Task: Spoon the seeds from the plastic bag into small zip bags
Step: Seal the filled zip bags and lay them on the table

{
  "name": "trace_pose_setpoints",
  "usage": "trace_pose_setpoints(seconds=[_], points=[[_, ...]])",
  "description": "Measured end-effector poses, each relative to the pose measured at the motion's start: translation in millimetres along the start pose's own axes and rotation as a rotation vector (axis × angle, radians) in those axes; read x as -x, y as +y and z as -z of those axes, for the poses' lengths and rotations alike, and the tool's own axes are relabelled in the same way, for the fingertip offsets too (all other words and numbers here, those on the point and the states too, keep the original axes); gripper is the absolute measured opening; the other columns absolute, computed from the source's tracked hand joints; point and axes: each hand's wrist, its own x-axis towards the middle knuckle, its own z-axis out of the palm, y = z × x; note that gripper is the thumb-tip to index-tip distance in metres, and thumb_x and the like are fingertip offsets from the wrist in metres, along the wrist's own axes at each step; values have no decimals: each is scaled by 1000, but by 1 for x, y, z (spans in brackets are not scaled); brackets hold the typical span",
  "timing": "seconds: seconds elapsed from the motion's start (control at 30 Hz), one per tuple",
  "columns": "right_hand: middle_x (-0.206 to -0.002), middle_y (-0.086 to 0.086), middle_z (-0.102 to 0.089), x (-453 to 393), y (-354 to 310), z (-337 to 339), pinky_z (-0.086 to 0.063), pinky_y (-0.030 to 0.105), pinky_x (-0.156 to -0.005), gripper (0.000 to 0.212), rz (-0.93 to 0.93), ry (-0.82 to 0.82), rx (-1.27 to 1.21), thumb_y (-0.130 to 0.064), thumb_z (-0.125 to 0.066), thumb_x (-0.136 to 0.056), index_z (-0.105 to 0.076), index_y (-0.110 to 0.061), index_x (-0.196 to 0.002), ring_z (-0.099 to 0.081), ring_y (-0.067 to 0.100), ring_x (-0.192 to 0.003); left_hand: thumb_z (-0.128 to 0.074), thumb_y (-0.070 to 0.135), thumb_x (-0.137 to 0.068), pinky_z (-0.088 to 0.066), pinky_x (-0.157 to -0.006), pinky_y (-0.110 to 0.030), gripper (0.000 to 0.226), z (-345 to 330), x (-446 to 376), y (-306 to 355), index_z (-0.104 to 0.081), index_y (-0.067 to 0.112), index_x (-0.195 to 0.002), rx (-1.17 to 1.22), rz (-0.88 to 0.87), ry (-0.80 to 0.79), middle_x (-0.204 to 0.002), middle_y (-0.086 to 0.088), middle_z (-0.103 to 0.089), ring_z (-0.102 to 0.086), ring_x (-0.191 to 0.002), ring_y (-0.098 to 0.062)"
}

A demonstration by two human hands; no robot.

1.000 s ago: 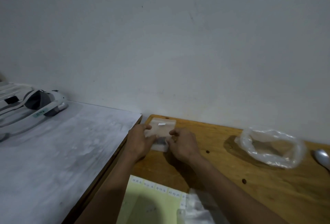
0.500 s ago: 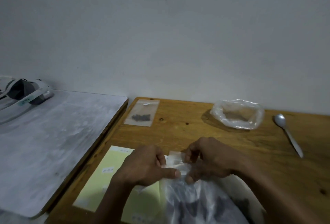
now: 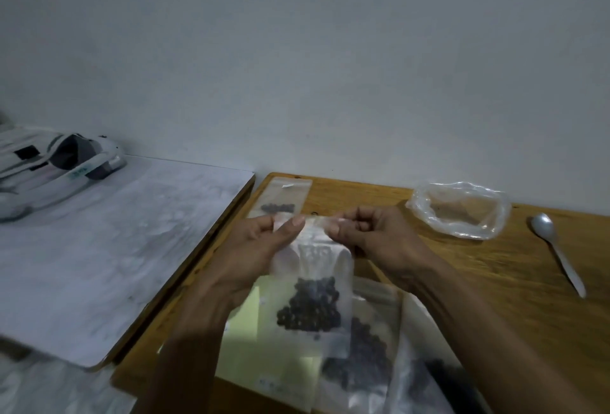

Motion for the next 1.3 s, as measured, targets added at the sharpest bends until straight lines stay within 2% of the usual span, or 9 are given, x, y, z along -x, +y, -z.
trace_pose_setpoints(seconds=[0.1,0.2,0.3,0.4,0.53,0.77,1.03,1.17,1.3], points=[[-82,12,-72,-14,-3,-26,-56,26,-63,19,44,44,-4,-10,-79,-83,-73,-4,-99,-66,13,-72,-70,26,-86,-52,-101,-50,35,9,3,-6,-76,1,-109,161,1,-28,-112,-23,-74,-71,-107,-40],[-89,-3,-70,-17,0,-47,-54,17,-64,15,139,130,198,-24,-73,-90,-72,-16,-103,-65,4,-76,-73,22,-87,-52,-99,-61,28,31,1,-6,-76,-3,-99,219,-52,230,-102,-28,-74,-70,-103,-48],[-84,-8,-72,-10,16,-63,-60,24,-67,10,170,31,545,-21,-67,-95,-73,-17,-90,-64,-3,-70,-74,25,-89,-59,-86,-60,20,54,2,3,-78,5,-85,181,-94,551,-90,-16,-79,-76,-89,-38],[-85,-9,-74,-7,35,-77,-56,42,-84,17,164,-123,941,-30,-65,-89,-74,-22,-77,-67,9,-84,-73,30,-91,-62,-82,-53,19,67,4,10,-75,11,-89,147,-101,667,-88,-8,-79,-77,-83,-29],[-105,-5,-60,-4,41,-90,-30,43,-92,19,106,-116,1097,-42,-66,-87,-63,-28,-75,-47,17,-111,-72,30,-91,-62,-81,-51,19,69,4,6,-76,11,-92,142,-96,664,-89,-9,-79,-77,-83,-29],[-114,1,-56,-3,42,-97,-29,46,-97,14,81,-115,1101,-33,-65,-90,-72,-22,-85,-43,20,-118,-70,29,-93,-60,-59,-30,15,63,1,-1,-74,16,-88,115,-114,621,-80,0,-79,-77,-71,-17],[-93,-3,-61,-1,33,-83,-42,40,-91,26,120,-148,914,-31,-52,-97,-65,-15,-81,-55,12,-92,-70,27,-93,-62,-74,-41,17,66,1,-2,-76,12,-92,137,-92,612,-84,-6,-80,-78,-79,-24],[-80,-7,-62,8,0,-72,-44,13,-67,24,188,-200,617,-26,-61,-98,-61,-23,-74,-56,-6,-72,-70,23,-94,-61,-85,-52,20,57,0,-1,-77,5,-93,182,-81,565,-88,-13,-79,-77,-85,-32],[-132,-9,-42,-6,-14,-75,-34,32,-103,13,296,-87,709,-36,-63,-95,-63,-30,-84,-34,8,-128,-65,24,-97,-56,-92,-62,27,37,0,-5,-78,1,-95,195,-54,435,-93,-20,-78,-75,-91,-39]])
